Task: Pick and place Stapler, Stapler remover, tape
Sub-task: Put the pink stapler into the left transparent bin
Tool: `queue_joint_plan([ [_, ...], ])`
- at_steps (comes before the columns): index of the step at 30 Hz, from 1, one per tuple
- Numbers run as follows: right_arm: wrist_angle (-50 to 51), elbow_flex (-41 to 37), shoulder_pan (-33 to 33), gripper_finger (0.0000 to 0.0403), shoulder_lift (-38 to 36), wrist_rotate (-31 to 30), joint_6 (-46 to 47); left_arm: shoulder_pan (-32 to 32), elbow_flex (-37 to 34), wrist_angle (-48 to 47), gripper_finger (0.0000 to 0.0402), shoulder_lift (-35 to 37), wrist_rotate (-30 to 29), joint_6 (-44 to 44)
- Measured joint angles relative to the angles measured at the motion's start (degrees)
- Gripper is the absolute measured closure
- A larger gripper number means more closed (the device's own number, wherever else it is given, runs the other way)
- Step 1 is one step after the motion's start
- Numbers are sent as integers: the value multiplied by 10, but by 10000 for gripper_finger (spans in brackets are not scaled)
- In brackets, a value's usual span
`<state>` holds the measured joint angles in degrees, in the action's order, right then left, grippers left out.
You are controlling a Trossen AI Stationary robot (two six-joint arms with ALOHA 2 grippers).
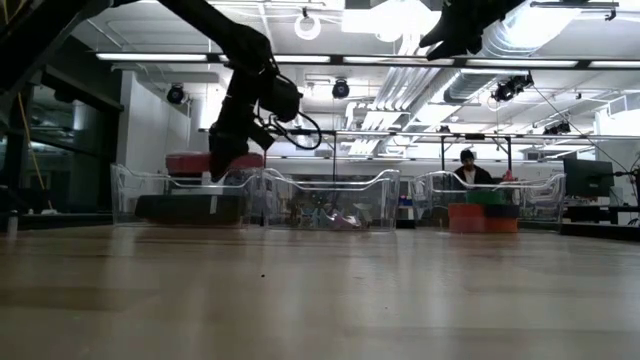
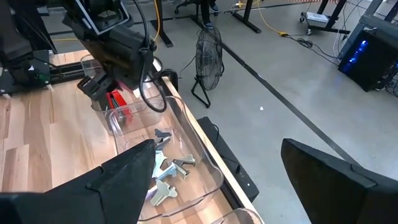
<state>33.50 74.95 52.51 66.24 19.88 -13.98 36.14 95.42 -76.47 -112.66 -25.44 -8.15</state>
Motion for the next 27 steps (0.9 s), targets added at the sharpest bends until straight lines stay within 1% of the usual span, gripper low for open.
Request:
queue_joint_plan([
  [4,0,0,0,63,0,0,1,10,-15,4,180,0,29,-52],
  [8,1,0,0,63,0,0,5,22,-35,8,180,0,39,-91],
  [14,1,0,0,63,0,0,15,41,-60,14,180,0,67,-133],
  [21,1,0,0,63,0,0,21,44,-77,35,180,0,99,-184],
  [27,1,0,0,63,0,-3,24,44,-78,61,180,0,104,-204],
])
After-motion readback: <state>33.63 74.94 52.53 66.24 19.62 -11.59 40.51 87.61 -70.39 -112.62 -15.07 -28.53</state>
